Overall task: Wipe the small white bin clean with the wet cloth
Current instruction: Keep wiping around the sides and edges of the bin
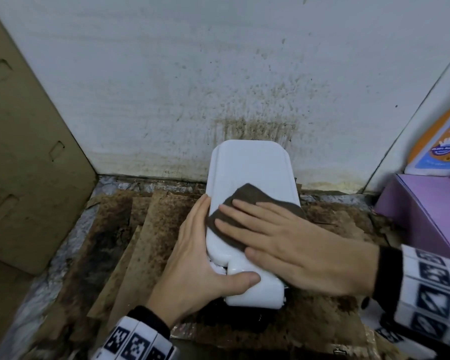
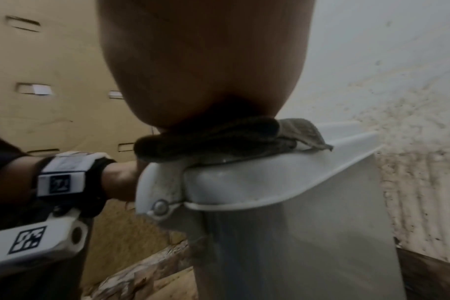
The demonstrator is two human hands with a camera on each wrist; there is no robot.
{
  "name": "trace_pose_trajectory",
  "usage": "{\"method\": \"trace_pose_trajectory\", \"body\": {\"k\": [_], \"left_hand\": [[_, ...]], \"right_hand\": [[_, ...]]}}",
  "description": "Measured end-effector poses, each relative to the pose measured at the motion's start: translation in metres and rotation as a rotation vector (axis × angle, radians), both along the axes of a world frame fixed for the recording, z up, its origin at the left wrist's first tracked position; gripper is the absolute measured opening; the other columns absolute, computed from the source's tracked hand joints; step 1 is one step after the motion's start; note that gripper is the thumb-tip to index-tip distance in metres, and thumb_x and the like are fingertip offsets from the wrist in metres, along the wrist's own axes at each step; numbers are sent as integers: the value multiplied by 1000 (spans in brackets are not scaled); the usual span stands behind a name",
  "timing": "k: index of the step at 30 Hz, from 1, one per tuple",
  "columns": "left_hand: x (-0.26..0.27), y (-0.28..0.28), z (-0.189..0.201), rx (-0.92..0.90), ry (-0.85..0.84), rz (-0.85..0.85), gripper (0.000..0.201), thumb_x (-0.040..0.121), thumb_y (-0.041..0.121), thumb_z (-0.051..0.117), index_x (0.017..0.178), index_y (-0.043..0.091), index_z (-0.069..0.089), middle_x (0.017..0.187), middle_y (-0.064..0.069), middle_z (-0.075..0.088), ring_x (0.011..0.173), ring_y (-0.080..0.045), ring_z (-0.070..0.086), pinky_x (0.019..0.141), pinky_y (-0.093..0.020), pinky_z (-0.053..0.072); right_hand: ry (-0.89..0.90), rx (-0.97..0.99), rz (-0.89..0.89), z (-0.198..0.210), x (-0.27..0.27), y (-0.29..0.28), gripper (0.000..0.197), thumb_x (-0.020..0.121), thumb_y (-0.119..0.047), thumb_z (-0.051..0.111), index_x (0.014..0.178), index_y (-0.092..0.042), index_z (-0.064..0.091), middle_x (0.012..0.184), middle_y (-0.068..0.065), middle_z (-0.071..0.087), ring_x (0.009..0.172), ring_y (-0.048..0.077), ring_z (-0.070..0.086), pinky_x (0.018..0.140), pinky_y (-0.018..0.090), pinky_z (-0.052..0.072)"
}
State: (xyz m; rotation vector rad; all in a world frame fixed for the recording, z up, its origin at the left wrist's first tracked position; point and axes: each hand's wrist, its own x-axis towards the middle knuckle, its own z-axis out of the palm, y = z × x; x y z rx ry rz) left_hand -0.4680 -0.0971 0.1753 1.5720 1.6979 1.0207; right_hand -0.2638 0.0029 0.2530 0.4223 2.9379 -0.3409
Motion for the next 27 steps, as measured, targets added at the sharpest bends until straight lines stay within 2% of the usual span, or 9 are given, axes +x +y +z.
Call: {"method": "trace_pose_trajectory", "body": {"k": [7,10,13,17,19,21,23,25,27], "left_hand": [[0,1,2,-8,-13,-3,142,50,80,80,163,40,3,166,31,6,156,3,10,126,-41,26],[1,0,7,4,-18,0,137,52,74,83,161,46,6,164,33,10,154,2,14,123,-44,28],[0,0,10,-24,-6,11,138,50,83,79,160,50,3,163,37,4,154,5,9,124,-46,26],[4,-4,12,-69,-4,44,135,48,81,80,157,54,5,159,33,7,154,0,10,122,-46,28],[8,-8,13,-145,-67,91,134,45,80,81,154,56,5,149,30,14,148,-1,20,118,-44,34],[12,-13,12,-212,-168,152,138,38,84,82,151,55,7,141,29,21,138,1,33,112,-40,41],[16,-17,7,-238,-262,211,139,32,87,83,147,56,12,144,28,29,132,1,45,106,-39,49],[22,-21,1,-241,-317,286,136,31,88,84,146,51,20,147,22,40,128,-4,54,103,-40,53],[32,-24,-3,-229,-358,412,129,29,94,76,140,42,35,141,17,52,122,-9,61,101,-41,54]], "right_hand": [[53,33,109,-3,-4,29,56,115,-36,26,167,-30,6,176,-10,-7,160,4,-15,131,32,-3],[91,27,-46,-6,-10,74,56,114,-39,24,167,-31,7,176,-8,-4,160,4,-13,131,31,-5],[102,-42,-223,-14,-14,116,56,112,-47,23,166,-39,7,175,-13,-5,159,1,-14,131,35,-5],[123,-117,-290,-13,-18,142,56,111,-49,28,165,-42,13,175,-17,-2,160,1,-9,130,31,-7],[146,-135,-319,-11,-22,152,55,111,-50,31,164,-44,18,175,-16,1,160,4,-4,128,32,-4],[167,-129,-355,-12,-27,163,54,110,-53,34,162,-48,22,175,-13,6,160,11,4,129,40,2],[180,-132,-400,-13,-31,172,52,108,-55,37,159,-53,26,172,-6,17,156,19,17,126,47,14],[183,-172,-458,-10,-33,178,52,107,-56,40,157,-56,28,161,-2,35,143,24,34,114,42,28],[194,-232,-501,-6,-35,183,51,107,-54,41,157,-54,29,147,-7,46,127,19,47,99,34,32]]}}
